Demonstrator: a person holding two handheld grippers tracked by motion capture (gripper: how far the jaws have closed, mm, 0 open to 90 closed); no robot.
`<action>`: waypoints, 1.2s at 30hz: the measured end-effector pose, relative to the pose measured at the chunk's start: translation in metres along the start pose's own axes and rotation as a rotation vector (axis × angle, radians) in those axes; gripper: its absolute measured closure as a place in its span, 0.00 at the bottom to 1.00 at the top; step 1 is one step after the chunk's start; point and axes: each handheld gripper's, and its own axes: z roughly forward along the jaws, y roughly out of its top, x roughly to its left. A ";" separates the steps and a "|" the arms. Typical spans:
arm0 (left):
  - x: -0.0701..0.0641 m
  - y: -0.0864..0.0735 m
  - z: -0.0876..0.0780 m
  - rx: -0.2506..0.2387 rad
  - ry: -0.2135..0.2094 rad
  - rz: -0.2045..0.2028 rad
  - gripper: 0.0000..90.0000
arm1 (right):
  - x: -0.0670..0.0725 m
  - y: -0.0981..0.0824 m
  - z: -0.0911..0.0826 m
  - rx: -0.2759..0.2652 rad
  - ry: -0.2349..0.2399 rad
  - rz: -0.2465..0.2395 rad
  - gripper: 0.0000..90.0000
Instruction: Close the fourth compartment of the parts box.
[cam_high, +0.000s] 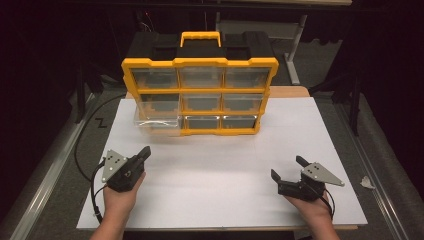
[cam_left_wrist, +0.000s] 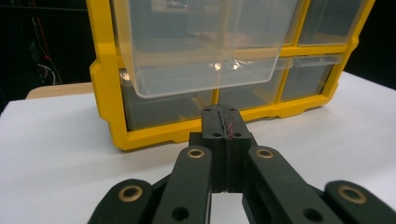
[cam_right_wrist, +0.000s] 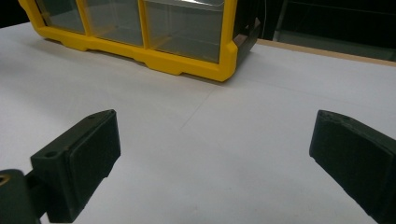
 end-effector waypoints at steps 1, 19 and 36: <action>0.000 0.002 0.002 0.000 0.002 0.002 1.00 | 0.000 0.000 0.000 0.000 0.000 0.001 0.04; -0.011 0.036 0.024 -0.010 0.020 0.035 1.00 | -0.001 0.001 -0.002 -0.007 -0.004 0.006 0.04; -0.014 0.047 0.034 -0.029 0.030 0.046 1.00 | -0.002 0.001 -0.003 -0.011 -0.008 0.011 0.04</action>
